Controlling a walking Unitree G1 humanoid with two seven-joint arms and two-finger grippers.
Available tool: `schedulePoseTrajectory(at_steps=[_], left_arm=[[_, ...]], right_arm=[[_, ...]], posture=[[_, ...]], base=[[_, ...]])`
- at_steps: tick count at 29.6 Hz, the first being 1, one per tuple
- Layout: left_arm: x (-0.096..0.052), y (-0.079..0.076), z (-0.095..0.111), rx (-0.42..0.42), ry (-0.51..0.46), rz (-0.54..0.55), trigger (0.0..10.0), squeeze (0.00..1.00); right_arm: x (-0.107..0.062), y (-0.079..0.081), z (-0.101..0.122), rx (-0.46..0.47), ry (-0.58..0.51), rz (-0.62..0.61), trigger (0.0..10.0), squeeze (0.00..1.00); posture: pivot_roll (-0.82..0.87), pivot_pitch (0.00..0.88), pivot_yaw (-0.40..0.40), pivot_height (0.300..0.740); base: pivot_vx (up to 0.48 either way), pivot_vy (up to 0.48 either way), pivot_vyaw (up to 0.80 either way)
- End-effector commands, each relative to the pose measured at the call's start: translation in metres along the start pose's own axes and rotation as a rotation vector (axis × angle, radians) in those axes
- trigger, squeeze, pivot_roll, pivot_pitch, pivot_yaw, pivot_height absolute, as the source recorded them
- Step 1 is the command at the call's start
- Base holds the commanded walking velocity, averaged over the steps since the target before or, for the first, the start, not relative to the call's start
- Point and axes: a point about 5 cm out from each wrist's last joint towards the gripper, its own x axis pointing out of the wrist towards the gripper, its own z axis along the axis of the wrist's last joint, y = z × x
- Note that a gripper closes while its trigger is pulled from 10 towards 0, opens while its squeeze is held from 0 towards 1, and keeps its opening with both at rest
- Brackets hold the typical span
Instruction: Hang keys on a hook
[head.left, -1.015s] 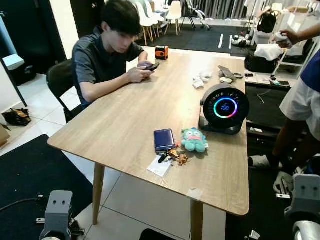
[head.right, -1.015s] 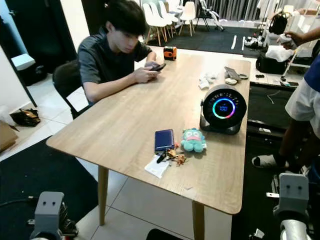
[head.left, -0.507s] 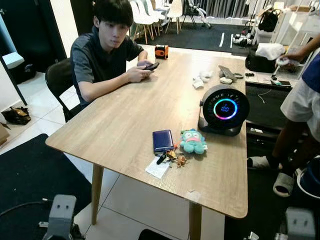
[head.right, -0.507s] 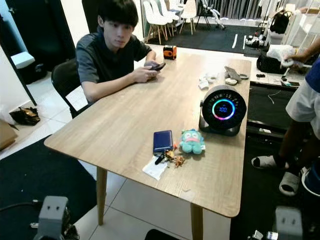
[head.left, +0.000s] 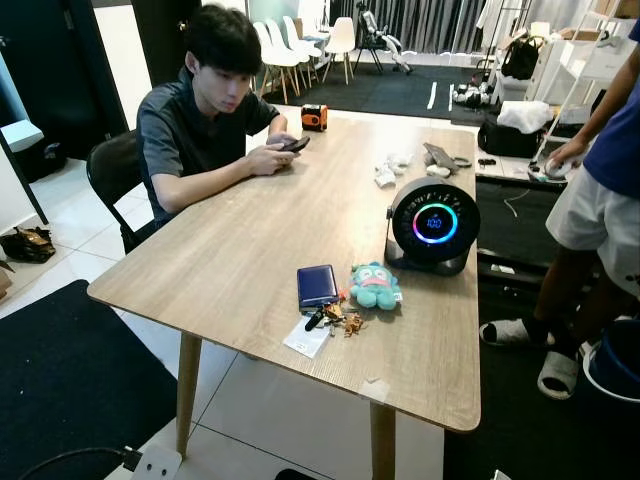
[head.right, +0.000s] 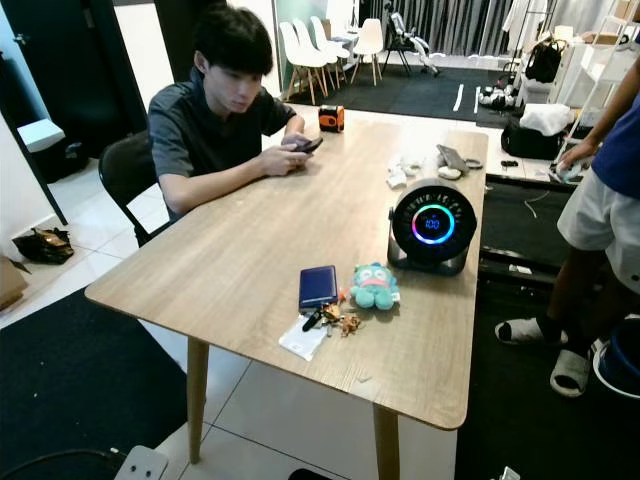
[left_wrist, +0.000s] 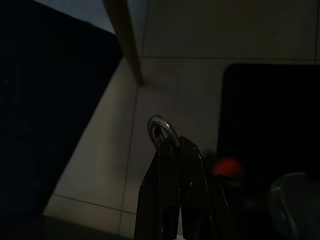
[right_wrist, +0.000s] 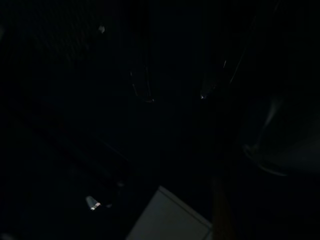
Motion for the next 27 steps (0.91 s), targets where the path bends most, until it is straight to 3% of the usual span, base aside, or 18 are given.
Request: schedulePoseTrajectory(at_steps=[1,11,27], left_arm=[[-0.001,-0.008,-0.011,0.012,0.044,-0.017,10.0,0.0],[-0.003,-0.028,-0.035,0.052,0.126,-0.032,10.0,0.0],[-0.005,-0.032,-0.042,0.067,0.125,-0.018,10.0,0.0]], right_arm=[[-0.001,0.007,-0.002,-0.004,0.003,0.027,10.0,0.0],[0.009,0.03,0.03,-0.066,-0.081,0.134,10.0,0.0],[0.01,0.04,0.032,-0.112,-0.073,0.176,10.0,0.0]], posture=[[0.06,0.085,0.013,0.74],[0.07,0.08,-0.002,0.74],[0.08,0.078,-0.01,0.74]], base=[[0.0,0.0,0.0],[0.0,0.0,0.0],[0.0,0.0,0.0]])
